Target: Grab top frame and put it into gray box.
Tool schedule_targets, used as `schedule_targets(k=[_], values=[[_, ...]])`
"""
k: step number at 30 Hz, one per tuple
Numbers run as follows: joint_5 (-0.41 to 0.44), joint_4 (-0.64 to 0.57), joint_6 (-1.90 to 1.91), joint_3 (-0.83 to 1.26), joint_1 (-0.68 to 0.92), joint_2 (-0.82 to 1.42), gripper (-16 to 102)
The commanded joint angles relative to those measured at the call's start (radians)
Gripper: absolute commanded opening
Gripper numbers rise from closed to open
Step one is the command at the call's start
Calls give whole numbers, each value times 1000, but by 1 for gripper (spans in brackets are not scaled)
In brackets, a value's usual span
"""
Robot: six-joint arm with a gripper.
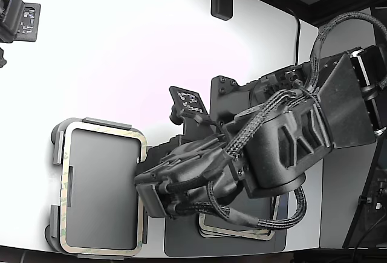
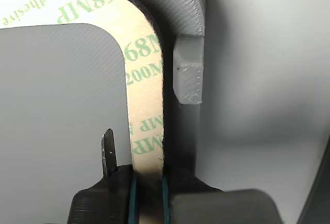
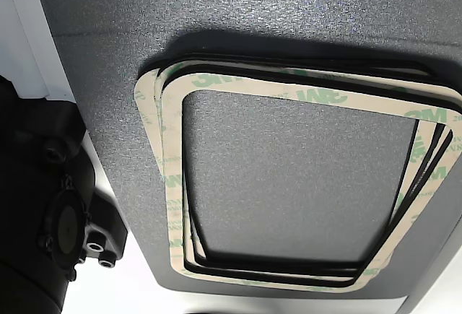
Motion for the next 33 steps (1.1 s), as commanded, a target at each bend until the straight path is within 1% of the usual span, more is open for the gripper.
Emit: schedule_targets(k=[1, 33], values=[[2, -9, 0, -12, -15, 31, -12], [5, -31, 0, 3, -17, 25, -12]])
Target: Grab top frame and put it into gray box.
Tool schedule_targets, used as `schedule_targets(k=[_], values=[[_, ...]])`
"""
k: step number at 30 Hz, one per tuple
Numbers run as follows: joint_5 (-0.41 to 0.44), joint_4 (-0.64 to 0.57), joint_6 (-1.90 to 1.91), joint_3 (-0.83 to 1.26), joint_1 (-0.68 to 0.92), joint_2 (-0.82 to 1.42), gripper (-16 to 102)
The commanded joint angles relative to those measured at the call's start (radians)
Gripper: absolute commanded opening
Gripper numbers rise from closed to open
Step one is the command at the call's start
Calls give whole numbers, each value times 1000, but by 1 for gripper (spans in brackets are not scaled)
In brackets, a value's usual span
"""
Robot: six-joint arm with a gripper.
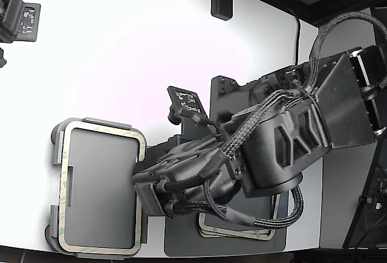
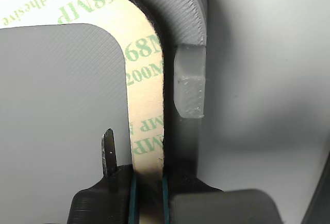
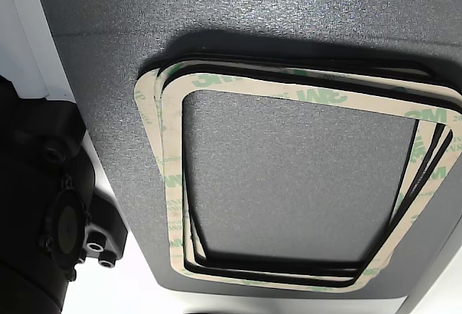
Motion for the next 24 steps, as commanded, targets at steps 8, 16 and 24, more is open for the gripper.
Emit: schedule_targets(k=[8, 16, 24], values=[[6, -5, -17, -21, -15, 26, 89], [72, -92, -51, -20, -15, 54, 100], [229, -233, -365, 9, -35, 196, 100]])
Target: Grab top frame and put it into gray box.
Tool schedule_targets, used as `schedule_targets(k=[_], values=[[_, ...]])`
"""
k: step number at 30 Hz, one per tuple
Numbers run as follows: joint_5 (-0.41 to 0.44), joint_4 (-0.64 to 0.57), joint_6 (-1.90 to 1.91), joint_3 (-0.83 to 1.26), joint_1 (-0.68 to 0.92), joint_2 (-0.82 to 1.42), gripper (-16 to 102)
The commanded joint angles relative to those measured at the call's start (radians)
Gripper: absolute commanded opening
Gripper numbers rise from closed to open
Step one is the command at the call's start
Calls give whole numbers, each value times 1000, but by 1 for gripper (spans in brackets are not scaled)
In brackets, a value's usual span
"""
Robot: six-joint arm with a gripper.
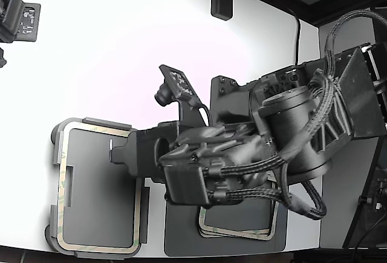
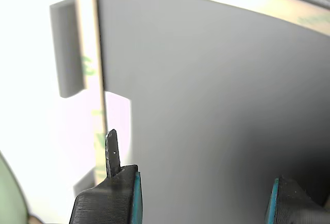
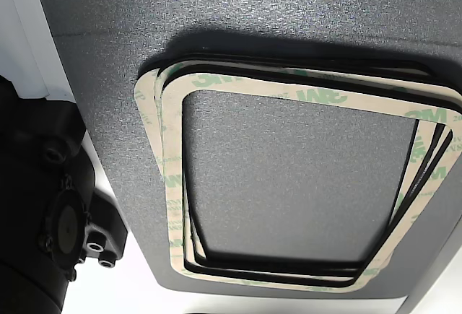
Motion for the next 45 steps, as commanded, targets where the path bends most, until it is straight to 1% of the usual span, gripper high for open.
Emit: schedule_targets(k=[1, 4, 5, 7, 9, 13, 16, 19, 23, 26, 32, 35, 37, 45], values=[[58, -25, -258, -9, -23, 84, 100], [152, -66, -534, 44, -41, 170, 100], [166, -72, -641, 57, -54, 198, 100], [178, -95, -834, 91, -84, 261, 100], [158, -123, -1023, 129, -121, 327, 100], [58, -193, -1356, 242, -219, 477, 100], [-58, -250, -1571, 391, -319, 634, 100], [-166, -282, -1717, 549, -433, 793, 100], [-230, -295, -1764, 758, -512, 992, 100], [-229, -304, -1798, 876, -525, 1129, 100], [-206, -268, -1807, 1029, -531, 1318, 100], [-178, -267, -1804, 1045, -525, 1319, 100], [-199, -267, -1818, 1045, -525, 1319, 100], [-193, -268, -1813, 1045, -525, 1319, 100]])
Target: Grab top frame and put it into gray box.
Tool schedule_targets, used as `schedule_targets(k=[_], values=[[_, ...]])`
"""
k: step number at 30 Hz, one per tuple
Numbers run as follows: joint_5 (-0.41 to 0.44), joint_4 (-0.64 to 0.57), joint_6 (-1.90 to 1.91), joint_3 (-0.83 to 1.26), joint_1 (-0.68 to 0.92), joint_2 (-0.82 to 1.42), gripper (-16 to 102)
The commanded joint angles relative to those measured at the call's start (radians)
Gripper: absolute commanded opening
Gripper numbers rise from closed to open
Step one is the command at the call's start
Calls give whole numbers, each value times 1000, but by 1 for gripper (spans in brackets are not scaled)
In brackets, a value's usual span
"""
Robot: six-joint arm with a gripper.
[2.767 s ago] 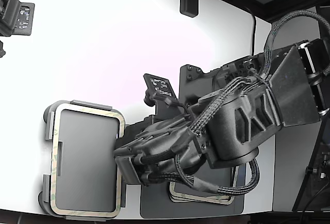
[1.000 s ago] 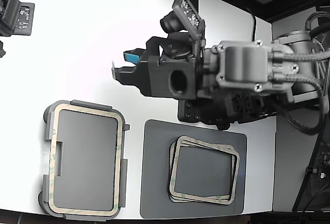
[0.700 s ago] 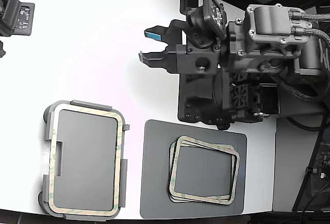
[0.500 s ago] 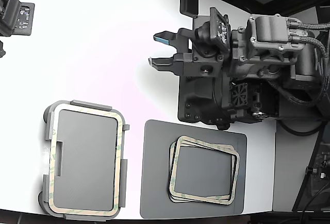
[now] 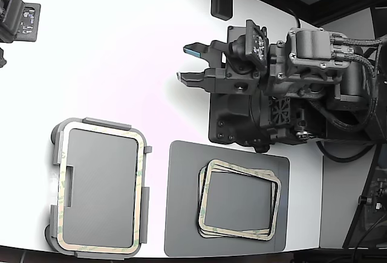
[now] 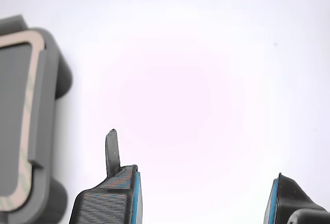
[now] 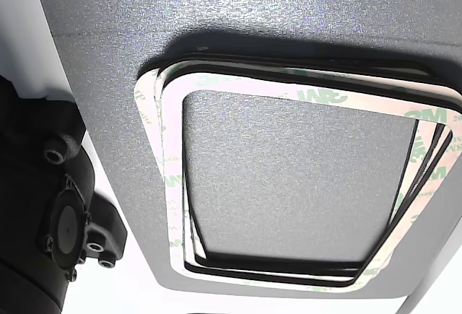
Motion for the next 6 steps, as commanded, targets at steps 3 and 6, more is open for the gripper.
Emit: schedule_targets(k=[3, 6], values=[[2, -8, 2, -21, -12, 23, 100], [2, -8, 2, -21, -12, 23, 100]])
